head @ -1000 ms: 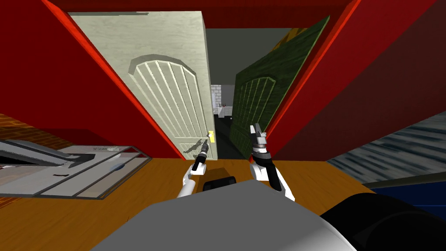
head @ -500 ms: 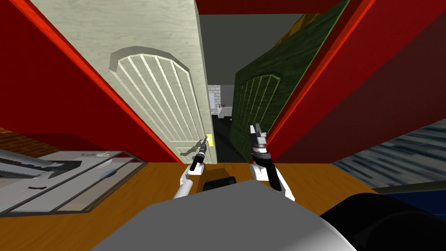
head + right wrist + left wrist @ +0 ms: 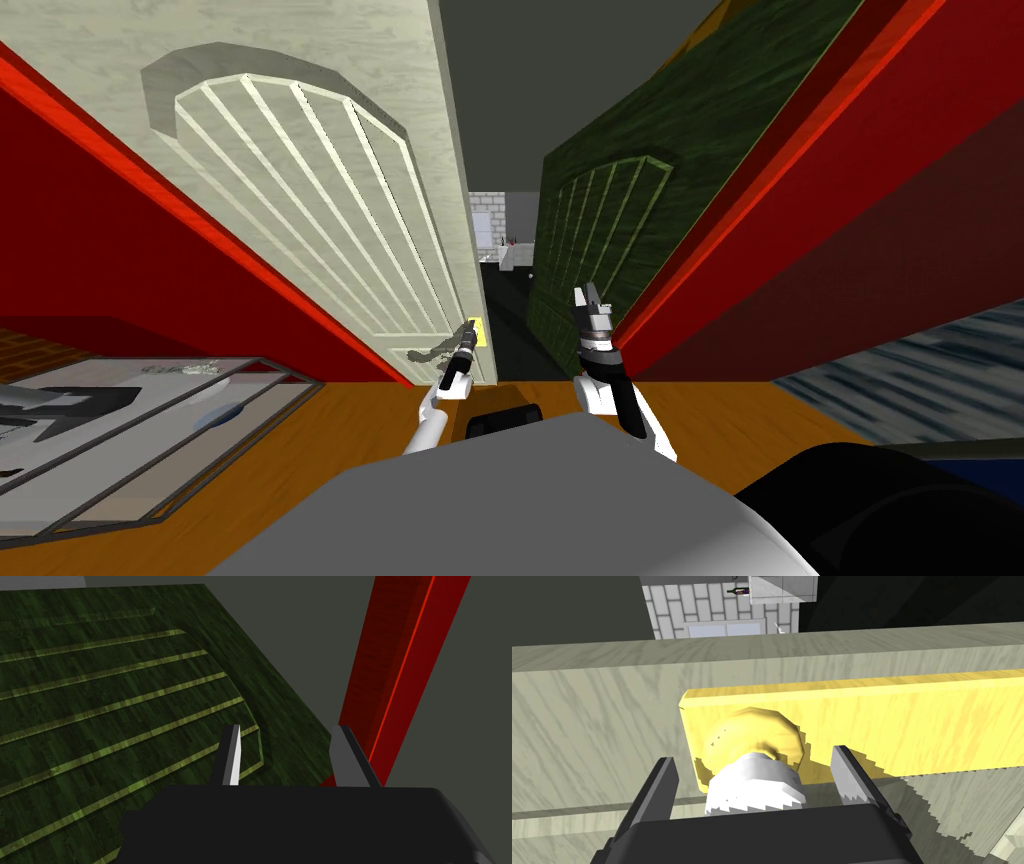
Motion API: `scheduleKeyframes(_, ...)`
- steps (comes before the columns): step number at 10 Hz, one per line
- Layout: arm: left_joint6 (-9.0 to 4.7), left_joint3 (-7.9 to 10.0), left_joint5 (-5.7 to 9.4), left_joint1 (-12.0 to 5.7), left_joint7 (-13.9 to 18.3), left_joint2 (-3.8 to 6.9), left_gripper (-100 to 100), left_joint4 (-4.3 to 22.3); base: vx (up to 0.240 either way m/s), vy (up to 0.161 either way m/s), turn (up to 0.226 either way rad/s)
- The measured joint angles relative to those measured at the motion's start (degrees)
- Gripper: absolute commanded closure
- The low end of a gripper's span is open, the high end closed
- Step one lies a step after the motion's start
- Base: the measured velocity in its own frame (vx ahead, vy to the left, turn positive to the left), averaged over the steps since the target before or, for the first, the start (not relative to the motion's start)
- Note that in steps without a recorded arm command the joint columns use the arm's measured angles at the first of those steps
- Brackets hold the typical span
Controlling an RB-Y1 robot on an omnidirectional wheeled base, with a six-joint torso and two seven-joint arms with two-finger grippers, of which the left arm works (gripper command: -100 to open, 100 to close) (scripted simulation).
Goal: Push the door open
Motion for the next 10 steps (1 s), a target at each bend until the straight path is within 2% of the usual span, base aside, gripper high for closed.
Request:
scheduleKeyframes(5,0.05,0.01,-0.01,-0.18,-0.01,0.12,100,-0.11,-0.01,0.002,-0.005)
scheduleKeyframes(8,0.4,0.05,0.17,0.09,-0.22,0.36,100,0.41,0.146,-0.052,0.063)
scheduleKeyframes(10,0.46,0.15,0.45,-0.09,-0.39,0.91,100,0.67,0.196,-0.076,0.092)
